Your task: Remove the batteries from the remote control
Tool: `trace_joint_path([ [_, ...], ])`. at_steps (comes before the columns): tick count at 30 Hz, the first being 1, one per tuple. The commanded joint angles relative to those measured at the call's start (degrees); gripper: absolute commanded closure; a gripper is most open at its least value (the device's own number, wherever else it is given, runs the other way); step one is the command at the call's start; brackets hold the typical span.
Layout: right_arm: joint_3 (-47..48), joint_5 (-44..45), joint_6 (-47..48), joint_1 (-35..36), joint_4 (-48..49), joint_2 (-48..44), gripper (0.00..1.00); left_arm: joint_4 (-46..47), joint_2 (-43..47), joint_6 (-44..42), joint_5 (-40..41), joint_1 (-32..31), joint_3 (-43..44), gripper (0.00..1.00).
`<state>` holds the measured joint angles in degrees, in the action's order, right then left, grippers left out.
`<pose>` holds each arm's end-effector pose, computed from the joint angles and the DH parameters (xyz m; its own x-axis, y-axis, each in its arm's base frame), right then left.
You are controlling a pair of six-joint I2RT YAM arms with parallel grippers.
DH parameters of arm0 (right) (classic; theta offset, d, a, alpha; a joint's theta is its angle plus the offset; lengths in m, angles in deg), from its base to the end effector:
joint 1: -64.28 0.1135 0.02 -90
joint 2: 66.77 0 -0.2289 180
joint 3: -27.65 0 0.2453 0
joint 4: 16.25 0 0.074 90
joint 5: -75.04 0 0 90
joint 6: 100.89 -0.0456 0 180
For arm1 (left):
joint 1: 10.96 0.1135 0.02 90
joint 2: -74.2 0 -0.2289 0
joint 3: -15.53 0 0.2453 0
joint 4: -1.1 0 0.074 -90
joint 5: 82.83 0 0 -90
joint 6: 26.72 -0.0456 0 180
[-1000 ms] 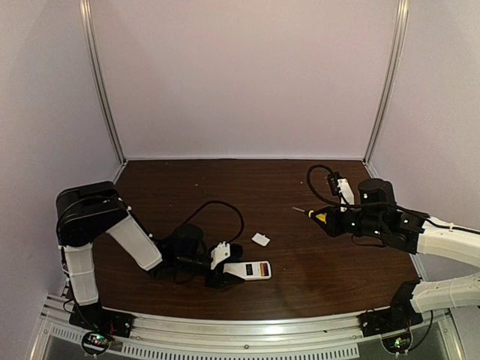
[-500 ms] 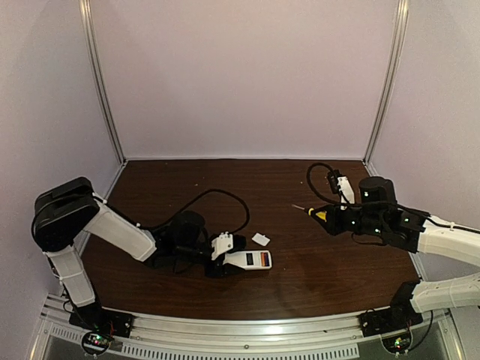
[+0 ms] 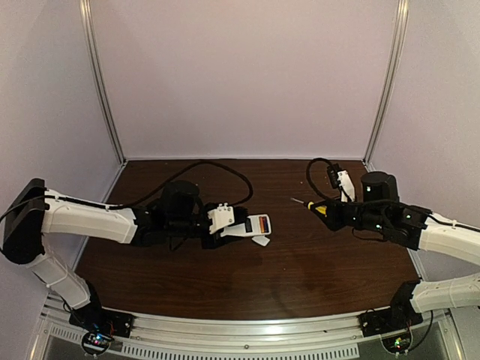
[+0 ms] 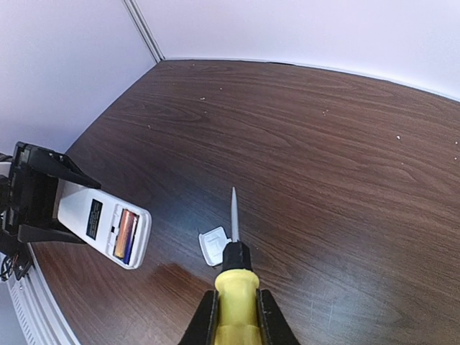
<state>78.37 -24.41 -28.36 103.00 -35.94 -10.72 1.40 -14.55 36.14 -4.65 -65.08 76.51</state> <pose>0.1859 0.1586 0.2303 -0.5348 -0.0492 -0.8435 -0.6002 0.7248 0.3383 0.1901 -0.2788 0.1733 0.1698 0.5271 -0.8327 0.9239 0.2090 0.3206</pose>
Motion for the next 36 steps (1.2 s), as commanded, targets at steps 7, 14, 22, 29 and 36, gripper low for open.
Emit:
trace_joint_path([
  [7,0.97,-2.27,1.93,-0.56,2.83,0.21,1.0,-8.38,11.31,-3.87,13.46,0.61,1.77,1.0],
  [14,2.47,-3.1,2.53,-0.57,2.16,1.41,1.0,-4.54,13.13,-11.17,11.94,3.77,-2.67,1.0],
  [22,4.01,-6.31,6.37,-0.57,1.23,2.7,1.0,-0.51,13.31,-20.52,6.62,6.71,-6.34,1.0],
  [29,7.68,-12.35,11.0,-0.29,-0.79,7.05,1.0,-3.81,13.92,-16.93,2.07,6.76,-6.05,1.0],
  [36,10.67,-11.72,16.44,0.79,-4.26,7.71,1.0,-2.84,15.52,-17.35,2.35,6.76,-7.75,1.0],
])
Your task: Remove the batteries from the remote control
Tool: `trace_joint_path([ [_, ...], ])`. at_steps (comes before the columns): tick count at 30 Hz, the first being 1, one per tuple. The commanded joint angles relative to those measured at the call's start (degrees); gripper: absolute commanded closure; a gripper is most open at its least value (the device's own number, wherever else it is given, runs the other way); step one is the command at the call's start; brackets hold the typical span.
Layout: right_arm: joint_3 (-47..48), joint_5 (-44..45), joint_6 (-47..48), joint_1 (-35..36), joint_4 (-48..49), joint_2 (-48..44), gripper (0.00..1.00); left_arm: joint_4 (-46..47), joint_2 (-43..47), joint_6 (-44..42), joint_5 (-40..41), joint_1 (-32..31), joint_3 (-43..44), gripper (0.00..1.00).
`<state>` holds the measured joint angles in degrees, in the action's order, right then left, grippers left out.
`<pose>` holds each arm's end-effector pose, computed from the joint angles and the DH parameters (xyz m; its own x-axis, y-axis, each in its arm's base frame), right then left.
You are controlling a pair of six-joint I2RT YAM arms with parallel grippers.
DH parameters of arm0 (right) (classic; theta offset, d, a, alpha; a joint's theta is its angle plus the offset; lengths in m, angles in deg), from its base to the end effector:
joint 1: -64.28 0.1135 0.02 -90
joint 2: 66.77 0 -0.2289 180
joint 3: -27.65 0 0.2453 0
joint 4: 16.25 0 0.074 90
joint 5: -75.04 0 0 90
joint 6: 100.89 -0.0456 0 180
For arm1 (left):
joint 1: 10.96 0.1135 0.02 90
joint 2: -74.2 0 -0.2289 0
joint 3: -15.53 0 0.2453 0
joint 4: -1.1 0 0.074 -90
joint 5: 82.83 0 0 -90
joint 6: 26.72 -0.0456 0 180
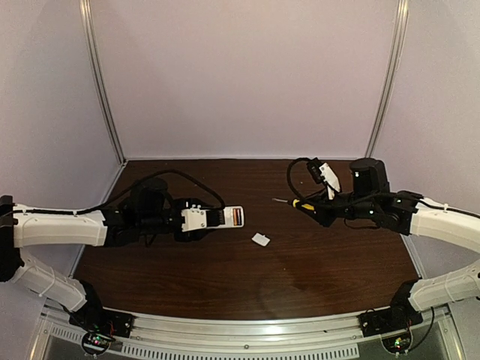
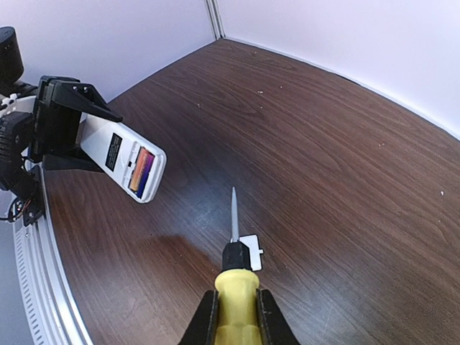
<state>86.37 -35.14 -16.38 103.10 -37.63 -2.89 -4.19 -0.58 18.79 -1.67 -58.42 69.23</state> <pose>0.1990 0.1803 0.2448 -0.4258 -0.2274 -0.8758 -0.7917 0.5622 0.2390 0.1946 -0.2224 0.1933 0.3612 0.6305 -0.6870 0.7962 0.1749 0.5792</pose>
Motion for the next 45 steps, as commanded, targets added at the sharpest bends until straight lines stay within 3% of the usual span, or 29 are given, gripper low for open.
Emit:
trace_joint_path([
  [1,3.11,-1.04,4.7,0.86,-3.13,-0.15,1.0,3.08,1.44,-1.84,-0.35,0.11,-0.98,1.0],
  [4,4.41,-1.24,7.94,1.37,-4.9,0.01,1.0,4.83,2.74,-9.26,-0.33,-0.17,-4.09,1.0],
  [25,11.66,4.09,16.91,8.11,-15.85,0.64,1.0,7.6,4.77,-8.7,0.62,-0.17,-4.54,1.0],
  [45,17.22,11.52,21.31,17.22,-16.94,7.92,1.0,4.42,2.31,-8.26,-2.25,-1.12,-2.97,1.0],
])
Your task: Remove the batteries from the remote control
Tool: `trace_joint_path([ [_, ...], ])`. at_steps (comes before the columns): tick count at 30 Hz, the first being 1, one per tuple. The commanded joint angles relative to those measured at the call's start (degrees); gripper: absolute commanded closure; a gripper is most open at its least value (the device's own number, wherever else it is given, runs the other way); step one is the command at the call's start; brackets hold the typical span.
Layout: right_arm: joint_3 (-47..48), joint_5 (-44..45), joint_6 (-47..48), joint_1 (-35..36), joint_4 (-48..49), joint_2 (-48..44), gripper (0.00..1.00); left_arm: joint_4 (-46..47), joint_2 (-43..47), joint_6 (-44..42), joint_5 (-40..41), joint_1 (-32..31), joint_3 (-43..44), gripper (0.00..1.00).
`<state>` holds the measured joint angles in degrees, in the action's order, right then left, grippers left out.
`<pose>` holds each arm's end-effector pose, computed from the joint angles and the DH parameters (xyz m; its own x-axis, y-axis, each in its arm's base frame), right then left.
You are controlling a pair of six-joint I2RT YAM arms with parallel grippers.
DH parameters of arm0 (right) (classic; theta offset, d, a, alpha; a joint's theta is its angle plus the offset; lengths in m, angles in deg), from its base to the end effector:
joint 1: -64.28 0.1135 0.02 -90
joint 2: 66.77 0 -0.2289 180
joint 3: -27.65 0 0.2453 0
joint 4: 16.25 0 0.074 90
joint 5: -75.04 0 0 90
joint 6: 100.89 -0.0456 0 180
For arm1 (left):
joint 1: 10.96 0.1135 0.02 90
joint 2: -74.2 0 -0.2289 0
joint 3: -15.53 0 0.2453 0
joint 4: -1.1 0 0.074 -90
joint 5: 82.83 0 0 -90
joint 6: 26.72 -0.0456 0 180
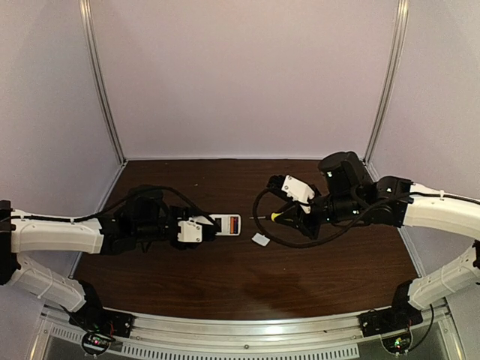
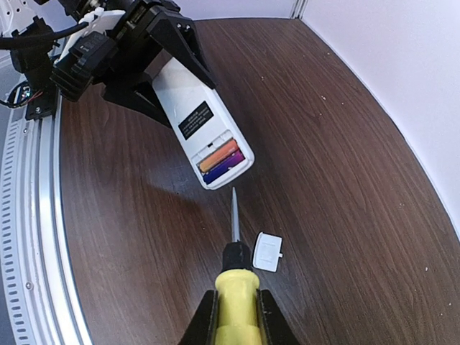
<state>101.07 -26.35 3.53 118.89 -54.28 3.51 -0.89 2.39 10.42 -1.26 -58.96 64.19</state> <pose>0.1577 0.2376 0.2745 -0.0985 -0.5601 -0.8225 -0.9474 0.3058 -0.0949 0.1837 -0.2140 0.1839 0.4852 0.6396 -0.5962 0.7241 0.0884 0.6840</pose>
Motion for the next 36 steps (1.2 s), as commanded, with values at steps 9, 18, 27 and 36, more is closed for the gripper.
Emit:
trace_joint_path([
  [9,5.53,5.36,4.04,4.27,-1.88,5.75,1.0,-0.32,-1.21,0.66,-3.98,-1.01,2.67,1.0],
  [18,6.56,7.84,5.13,5.59,-2.36,7.83,1.0,-1.66,-2.09,0.98,-4.4,-1.3,3.19,1.0],
  [27,6.48,9.35,5.71,5.94,-1.96,8.89,1.0,-1.78,-2.52,1.33,-4.48,-1.44,3.38,1.0],
  [36,6.47,11.12,6.36,6.3,-1.19,10.28,1.0,-1.89,-2.63,1.53,-4.71,-1.47,3.47,1.0],
])
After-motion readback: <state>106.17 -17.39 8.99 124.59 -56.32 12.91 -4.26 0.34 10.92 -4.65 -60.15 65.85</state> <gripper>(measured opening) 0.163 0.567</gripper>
